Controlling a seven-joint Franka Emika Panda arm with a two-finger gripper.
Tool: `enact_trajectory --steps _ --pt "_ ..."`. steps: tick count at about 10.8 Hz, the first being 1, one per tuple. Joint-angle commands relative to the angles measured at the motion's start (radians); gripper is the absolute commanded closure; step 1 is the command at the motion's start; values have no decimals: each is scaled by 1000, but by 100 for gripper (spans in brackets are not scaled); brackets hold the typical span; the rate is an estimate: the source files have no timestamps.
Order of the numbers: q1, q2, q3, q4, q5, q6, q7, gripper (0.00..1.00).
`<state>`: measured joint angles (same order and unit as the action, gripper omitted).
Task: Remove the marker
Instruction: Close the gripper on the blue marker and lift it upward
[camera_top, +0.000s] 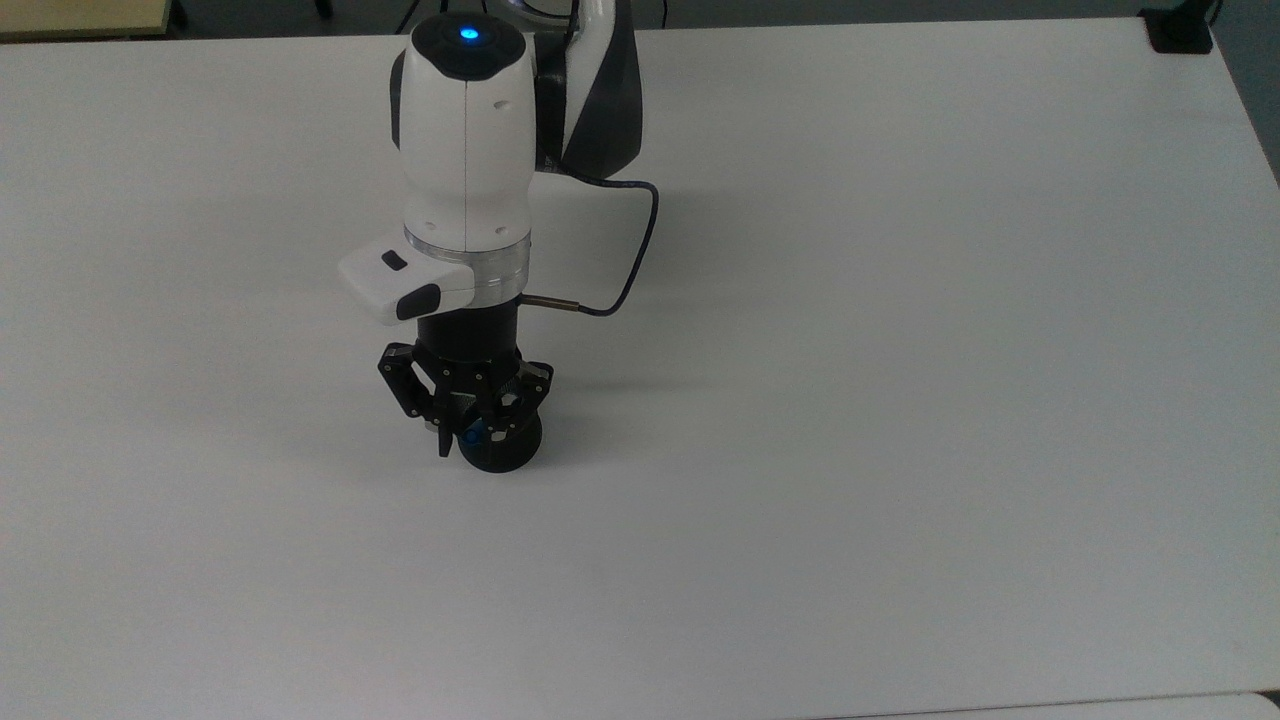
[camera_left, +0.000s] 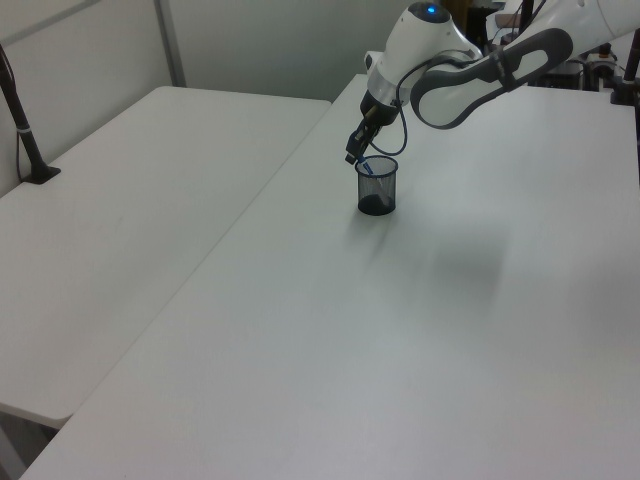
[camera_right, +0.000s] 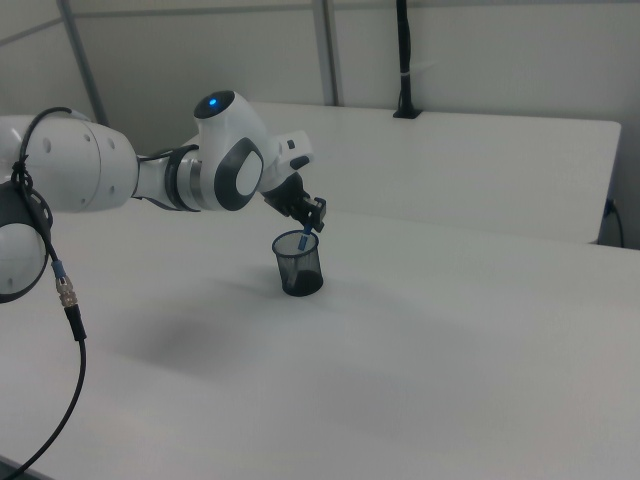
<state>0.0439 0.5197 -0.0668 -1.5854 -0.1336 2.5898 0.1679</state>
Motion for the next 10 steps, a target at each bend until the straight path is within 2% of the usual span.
enact_trajectory --steps 1,4,10 --pt "7 -1 -2 5 -18 16 31 85" --pt "7 -7 -1 7 -14 16 33 89" --pt "-30 -150 -2 7 -12 -11 71 89"
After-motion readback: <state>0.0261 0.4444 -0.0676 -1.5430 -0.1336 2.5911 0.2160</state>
